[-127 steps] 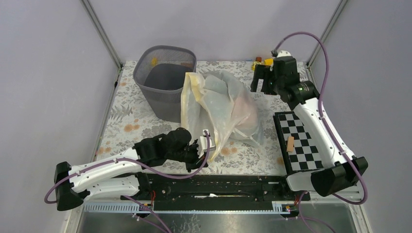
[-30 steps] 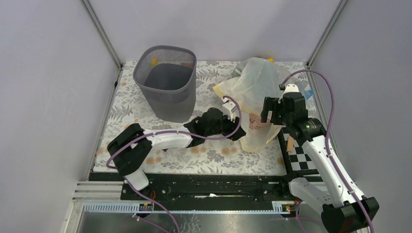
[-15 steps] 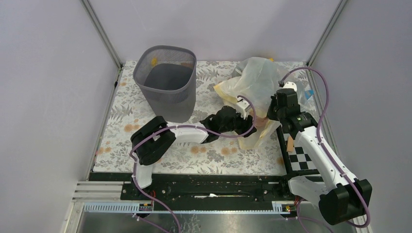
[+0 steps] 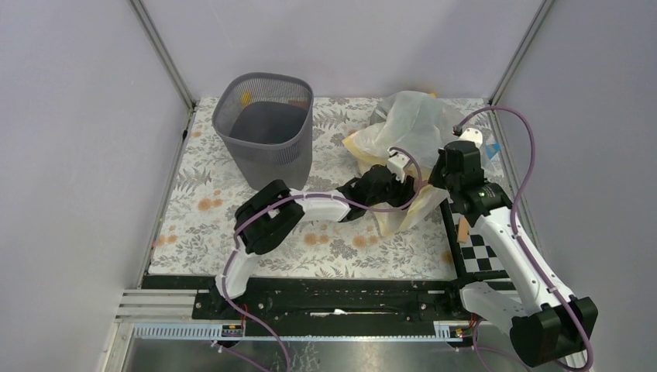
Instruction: Put the trash bags into the trash bin
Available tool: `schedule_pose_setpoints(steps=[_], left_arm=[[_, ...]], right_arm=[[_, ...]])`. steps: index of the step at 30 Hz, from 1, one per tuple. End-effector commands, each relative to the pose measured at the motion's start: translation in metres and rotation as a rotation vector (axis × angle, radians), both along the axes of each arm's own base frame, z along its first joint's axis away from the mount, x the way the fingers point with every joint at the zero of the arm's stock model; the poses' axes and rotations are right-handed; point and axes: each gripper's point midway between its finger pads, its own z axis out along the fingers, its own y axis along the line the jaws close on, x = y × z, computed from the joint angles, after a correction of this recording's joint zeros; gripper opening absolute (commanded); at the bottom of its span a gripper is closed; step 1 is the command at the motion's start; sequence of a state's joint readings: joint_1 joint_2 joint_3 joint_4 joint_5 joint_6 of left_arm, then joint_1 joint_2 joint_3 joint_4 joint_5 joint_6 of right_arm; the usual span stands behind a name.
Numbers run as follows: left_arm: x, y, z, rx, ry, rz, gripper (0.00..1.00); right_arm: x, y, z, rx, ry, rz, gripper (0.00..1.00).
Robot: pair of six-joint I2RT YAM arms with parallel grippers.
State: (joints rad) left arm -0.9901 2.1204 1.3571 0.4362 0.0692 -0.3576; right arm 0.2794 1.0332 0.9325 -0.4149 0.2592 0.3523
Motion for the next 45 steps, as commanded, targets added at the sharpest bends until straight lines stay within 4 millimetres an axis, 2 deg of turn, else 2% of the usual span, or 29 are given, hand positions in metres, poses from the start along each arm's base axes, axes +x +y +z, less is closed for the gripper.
schedule_pose_setpoints(steps=[1, 5, 6, 8, 9, 10, 15, 18, 23, 27, 30, 32, 35, 39, 41, 45], left_arm=[[0.021, -0.013, 0.008, -0.014, -0.052, 0.054, 0.54], [0.036, -0.015, -0.007, 0.017, -0.049, 0.102, 0.54], [0.042, -0.012, -0.007, 0.067, -0.129, 0.077, 0.52], [0.044, -0.005, 0.005, 0.080, -0.142, 0.081, 0.16], [0.042, 0.000, 0.013, 0.077, -0.148, 0.083, 0.05], [0.037, 0.005, 0.025, 0.064, -0.159, 0.076, 0.00], [0.005, 0.034, 0.078, 0.018, -0.151, 0.030, 0.00], [-0.017, 0.052, 0.089, 0.043, -0.111, -0.012, 0.00], [-0.053, 0.082, 0.096, 0.064, -0.027, -0.064, 0.00], [-0.086, 0.107, 0.116, 0.021, 0.017, -0.124, 0.00], [-0.102, 0.126, 0.134, -0.019, 0.026, -0.145, 0.00], [-0.109, 0.140, 0.137, -0.010, 0.034, -0.141, 0.00], [-0.111, 0.161, 0.148, -0.023, 0.017, -0.105, 0.00], [-0.108, 0.184, 0.171, -0.109, -0.042, -0.085, 0.00], [-0.115, 0.188, 0.186, -0.182, 0.040, -0.080, 0.00], [-0.115, 0.203, 0.203, -0.184, 0.020, -0.041, 0.00]], right_arm=[[0.005, -0.008, 0.023, 0.010, -0.088, -0.065, 0.00], [0.005, -0.009, 0.019, 0.022, -0.094, -0.080, 0.00], [0.005, -0.009, 0.018, 0.026, -0.095, -0.085, 0.00], [0.004, -0.010, 0.015, 0.032, -0.095, -0.099, 0.00], [0.004, -0.011, 0.014, 0.040, -0.099, -0.110, 0.00], [0.003, -0.012, 0.012, 0.049, -0.101, -0.124, 0.00], [0.003, -0.012, 0.003, 0.092, -0.120, -0.157, 0.00], [0.004, -0.010, -0.002, 0.107, -0.108, -0.164, 0.00], [0.007, -0.012, -0.003, 0.108, -0.117, -0.184, 0.00], [0.011, -0.012, -0.004, 0.092, -0.110, -0.182, 0.00], [0.012, -0.013, -0.006, 0.084, -0.102, -0.187, 0.00], [0.011, -0.014, -0.005, 0.078, -0.107, -0.187, 0.01], [0.010, -0.007, -0.005, 0.055, -0.100, -0.105, 0.11], [0.006, -0.003, -0.019, 0.049, -0.051, -0.079, 0.18], [0.003, -0.001, -0.026, 0.059, -0.035, -0.071, 0.28], [0.002, 0.009, -0.023, 0.075, -0.039, 0.002, 0.48]])
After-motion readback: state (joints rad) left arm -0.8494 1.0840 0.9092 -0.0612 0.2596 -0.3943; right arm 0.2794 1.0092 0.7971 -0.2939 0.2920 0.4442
